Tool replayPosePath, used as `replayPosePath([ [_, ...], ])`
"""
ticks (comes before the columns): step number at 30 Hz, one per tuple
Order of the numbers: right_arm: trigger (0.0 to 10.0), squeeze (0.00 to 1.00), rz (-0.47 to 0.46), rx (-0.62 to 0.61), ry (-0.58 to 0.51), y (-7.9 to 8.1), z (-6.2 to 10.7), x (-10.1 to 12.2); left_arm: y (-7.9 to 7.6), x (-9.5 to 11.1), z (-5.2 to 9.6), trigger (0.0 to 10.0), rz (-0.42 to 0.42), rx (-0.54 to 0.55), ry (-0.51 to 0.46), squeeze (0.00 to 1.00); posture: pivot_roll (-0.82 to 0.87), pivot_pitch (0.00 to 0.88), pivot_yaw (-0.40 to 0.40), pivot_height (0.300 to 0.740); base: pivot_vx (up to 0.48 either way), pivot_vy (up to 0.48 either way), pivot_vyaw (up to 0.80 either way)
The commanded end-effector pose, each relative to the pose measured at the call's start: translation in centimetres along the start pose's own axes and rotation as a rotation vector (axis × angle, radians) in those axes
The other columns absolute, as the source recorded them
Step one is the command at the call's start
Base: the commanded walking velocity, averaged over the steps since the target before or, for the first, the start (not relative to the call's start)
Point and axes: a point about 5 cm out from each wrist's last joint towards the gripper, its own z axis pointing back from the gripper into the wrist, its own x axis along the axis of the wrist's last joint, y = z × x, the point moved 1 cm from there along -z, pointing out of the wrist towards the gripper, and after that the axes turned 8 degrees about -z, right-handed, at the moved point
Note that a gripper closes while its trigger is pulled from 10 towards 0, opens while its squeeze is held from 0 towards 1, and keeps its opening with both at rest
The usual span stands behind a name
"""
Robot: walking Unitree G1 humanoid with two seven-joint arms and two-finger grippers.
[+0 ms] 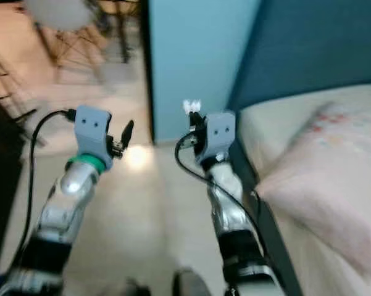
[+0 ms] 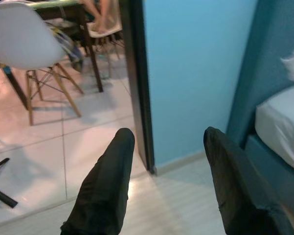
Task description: Clean up the room
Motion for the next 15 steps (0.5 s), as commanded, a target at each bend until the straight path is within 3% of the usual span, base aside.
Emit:
replayPosePath([
  [1, 10.0, 0.00, 0.007, 0.032, 0.057, 0.5, 0.8, -1.4, -0.2, -1.5, 0.8, 10.0, -0.010, -0.027, 0.054, 0.00, 0.00, 0.000, 0.019, 0.708, 0.000, 0.000, 0.79],
  [6, 10.0, 0.00, 0.003, 0.062, 0.135, 0.9, 1.9, -3.3, -0.2, -3.6, 2.1, 10.0, -0.042, -0.044, 0.133, 0.00, -0.01, 0.000, 0.027, 0.708, 0.000, 0.000, 0.79],
  [8, 10.0, 0.00, -0.035, 0.081, 0.162, 1.6, 2.5, -4.1, -0.1, -4.8, 3.3, 10.0, -0.049, -0.041, 0.177, 0.00, 0.00, 0.000, 0.038, 0.708, 0.000, 0.000, 0.79],
  [10, 10.0, 0.00, -0.035, 0.081, 0.162, 1.6, 2.5, -4.1, -0.1, -4.8, 3.3, 10.0, -0.049, -0.041, 0.177, 0.00, 0.00, 0.000, 0.038, 0.708, 0.000, 0.000, 0.79],
  [13, 10.0, 0.00, -0.118, 0.118, 0.150, 3.1, 2.4, -4.2, 0.1, -5.4, 4.2, 10.0, -0.052, -0.034, 0.204, 0.00, 0.01, 0.000, 0.044, 0.708, 0.000, 0.000, 0.79],
  [15, 10.0, 0.00, -0.126, 0.127, 0.145, 3.4, 2.3, -4.1, 0.1, -5.4, 4.1, 10.0, -0.052, -0.033, 0.204, 0.00, 0.01, 0.000, 0.045, 0.708, 0.000, 0.000, 0.79],
])
